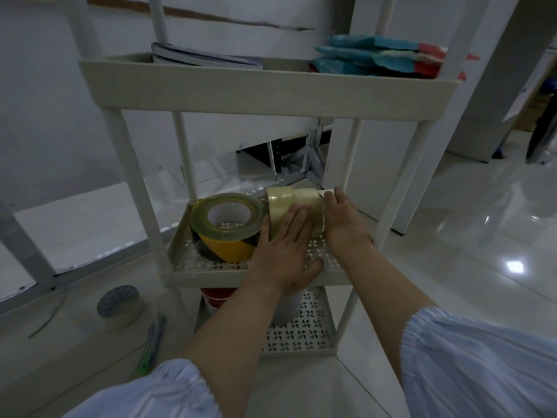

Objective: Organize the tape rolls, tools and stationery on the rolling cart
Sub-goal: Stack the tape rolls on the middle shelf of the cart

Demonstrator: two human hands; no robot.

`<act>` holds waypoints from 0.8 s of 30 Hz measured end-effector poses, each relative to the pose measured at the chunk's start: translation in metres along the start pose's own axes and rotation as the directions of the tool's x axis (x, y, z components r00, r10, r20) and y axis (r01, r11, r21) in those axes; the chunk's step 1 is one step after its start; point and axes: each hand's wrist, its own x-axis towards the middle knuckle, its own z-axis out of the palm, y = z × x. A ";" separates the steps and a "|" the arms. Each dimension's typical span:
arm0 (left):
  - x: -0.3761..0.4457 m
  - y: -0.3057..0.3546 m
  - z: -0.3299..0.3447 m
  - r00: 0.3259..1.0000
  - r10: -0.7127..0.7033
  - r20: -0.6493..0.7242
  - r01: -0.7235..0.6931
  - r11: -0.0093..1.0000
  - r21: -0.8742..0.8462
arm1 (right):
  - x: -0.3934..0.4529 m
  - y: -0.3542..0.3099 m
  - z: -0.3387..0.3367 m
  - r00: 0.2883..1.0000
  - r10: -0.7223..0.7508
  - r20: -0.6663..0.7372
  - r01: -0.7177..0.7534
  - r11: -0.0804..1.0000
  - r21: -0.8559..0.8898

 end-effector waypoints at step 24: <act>-0.069 -0.018 -0.013 0.970 0.053 -0.236 -0.101 0.976 -0.193 | -0.077 -0.017 0.028 0.906 -0.321 -0.276 0.375 0.911 0.173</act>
